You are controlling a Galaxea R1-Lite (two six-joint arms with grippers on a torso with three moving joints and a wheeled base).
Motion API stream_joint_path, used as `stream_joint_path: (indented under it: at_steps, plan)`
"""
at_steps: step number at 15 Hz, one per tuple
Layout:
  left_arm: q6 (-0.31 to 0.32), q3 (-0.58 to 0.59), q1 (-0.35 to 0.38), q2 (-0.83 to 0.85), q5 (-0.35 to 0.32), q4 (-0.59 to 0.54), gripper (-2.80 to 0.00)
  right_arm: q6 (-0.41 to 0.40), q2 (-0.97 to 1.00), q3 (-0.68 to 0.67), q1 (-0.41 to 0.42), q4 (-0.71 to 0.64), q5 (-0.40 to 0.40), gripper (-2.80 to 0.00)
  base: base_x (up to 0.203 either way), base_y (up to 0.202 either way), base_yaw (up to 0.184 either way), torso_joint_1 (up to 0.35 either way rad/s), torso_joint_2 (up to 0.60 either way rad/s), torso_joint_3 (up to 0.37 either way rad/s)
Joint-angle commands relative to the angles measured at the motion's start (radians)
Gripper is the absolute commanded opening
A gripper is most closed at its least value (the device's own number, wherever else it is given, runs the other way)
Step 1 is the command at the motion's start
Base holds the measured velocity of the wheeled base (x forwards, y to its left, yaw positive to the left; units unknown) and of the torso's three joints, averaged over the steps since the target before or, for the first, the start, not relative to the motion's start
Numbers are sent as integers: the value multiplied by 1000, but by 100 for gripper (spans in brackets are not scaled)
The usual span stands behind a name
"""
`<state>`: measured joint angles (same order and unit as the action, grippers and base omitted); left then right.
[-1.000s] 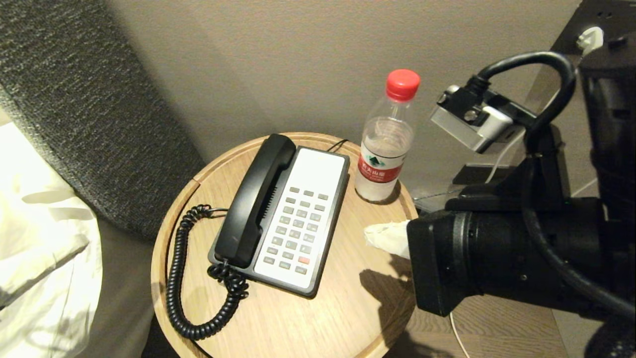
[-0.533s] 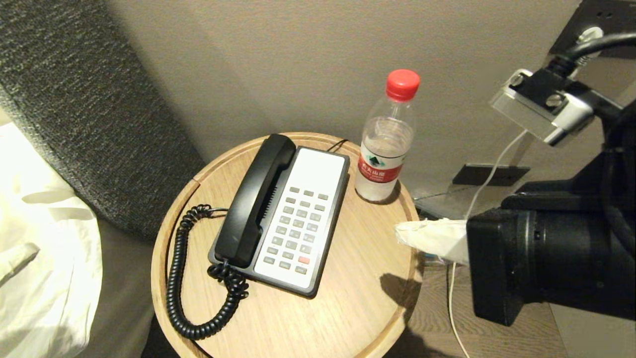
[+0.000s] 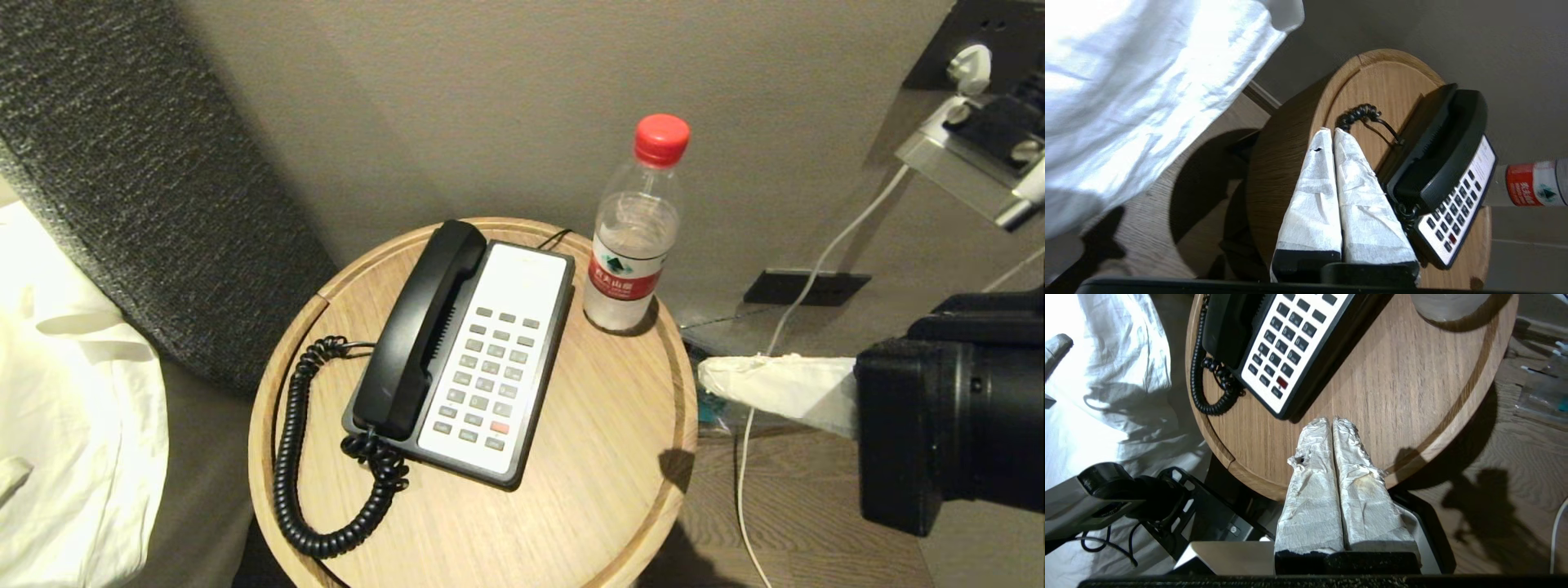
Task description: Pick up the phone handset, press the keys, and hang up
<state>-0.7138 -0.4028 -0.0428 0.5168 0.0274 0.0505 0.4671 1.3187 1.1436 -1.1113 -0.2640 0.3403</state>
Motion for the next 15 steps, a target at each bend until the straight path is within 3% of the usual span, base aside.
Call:
stream_joint_path:
  at_steps: [1, 2, 4, 6, 8, 12, 14, 15]
  plan:
    - [-2, 26, 19, -63, 1, -19, -280, 2, -29, -28, 1, -1, 2, -280, 0, 0, 0, 0, 0, 0]
    - [15, 64, 19, -108, -4, -28, -280, 2, -32, -33, 1, 0, 2, -280, 0, 0, 0, 0, 0, 0]
    - [130, 131, 18, -142, -25, -37, -280, 2, -30, -35, 1, 2, 0, -280, 0, 0, 0, 0, 0, 0]
    - [282, 179, 17, -203, -91, -43, -280, 1, -32, -52, 1, 5, 0, -280, 0, 0, 0, 0, 0, 0]
    - [355, 259, 18, -260, -116, -48, -280, 1, -29, -66, 1, 11, -4, -280, 0, 0, 0, 0, 0, 0]
    - [620, 330, 20, -316, -92, -47, -280, -1, -34, -86, 1, 12, -7, -280, 0, 0, 0, 0, 0, 0]
    - [696, 386, 25, -338, -64, -39, -280, -1, -44, -96, 1, 12, -9, -280, 0, 0, 0, 0, 0, 0]
    - [700, 382, 27, -350, -54, -41, -280, -1, -49, -104, 1, 12, -10, -280, 0, 0, 0, 0, 0, 0]
